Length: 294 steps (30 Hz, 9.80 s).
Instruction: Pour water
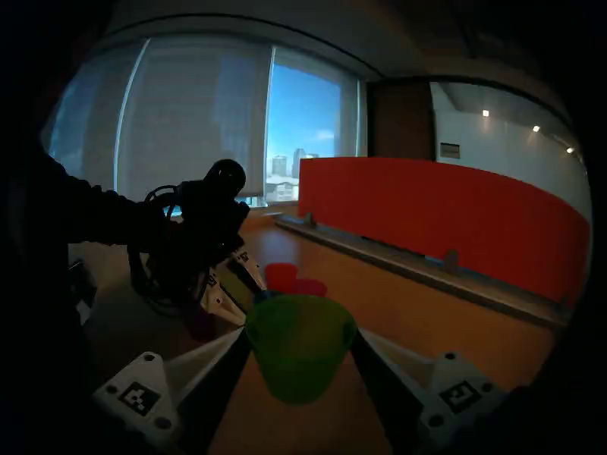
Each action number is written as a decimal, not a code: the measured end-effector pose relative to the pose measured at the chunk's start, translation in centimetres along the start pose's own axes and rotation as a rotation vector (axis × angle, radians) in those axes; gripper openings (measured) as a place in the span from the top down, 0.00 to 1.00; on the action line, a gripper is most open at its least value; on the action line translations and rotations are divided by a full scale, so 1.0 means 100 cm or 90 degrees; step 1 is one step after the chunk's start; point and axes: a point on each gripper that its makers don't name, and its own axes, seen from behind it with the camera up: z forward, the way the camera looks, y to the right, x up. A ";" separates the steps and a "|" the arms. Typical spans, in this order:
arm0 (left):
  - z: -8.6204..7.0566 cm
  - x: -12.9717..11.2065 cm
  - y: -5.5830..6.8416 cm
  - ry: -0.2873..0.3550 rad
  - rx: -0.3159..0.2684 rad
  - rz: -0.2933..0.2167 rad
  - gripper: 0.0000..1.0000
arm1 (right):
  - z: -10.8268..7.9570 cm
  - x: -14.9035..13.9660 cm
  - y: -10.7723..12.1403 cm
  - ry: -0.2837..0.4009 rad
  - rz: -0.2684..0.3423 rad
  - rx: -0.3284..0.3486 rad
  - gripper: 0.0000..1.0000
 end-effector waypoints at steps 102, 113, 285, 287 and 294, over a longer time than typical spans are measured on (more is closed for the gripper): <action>-0.175 0.104 -0.008 0.360 0.067 -0.044 0.24 | 0.023 0.039 -0.033 0.035 -0.011 0.002 0.08; -0.160 0.088 0.005 0.343 0.051 -0.049 0.24 | 0.059 0.013 -0.042 0.017 0.010 0.021 0.08; -0.178 0.085 0.030 0.388 0.063 0.019 0.24 | 0.117 -0.064 -0.042 -0.096 0.020 0.007 0.08; -0.178 0.085 0.030 0.388 0.062 0.019 0.24 | 0.117 -0.067 -0.042 -0.101 0.018 0.006 0.08; -0.177 0.085 0.030 0.387 0.063 0.019 0.24 | 0.116 -0.070 -0.039 -0.102 0.024 0.004 0.08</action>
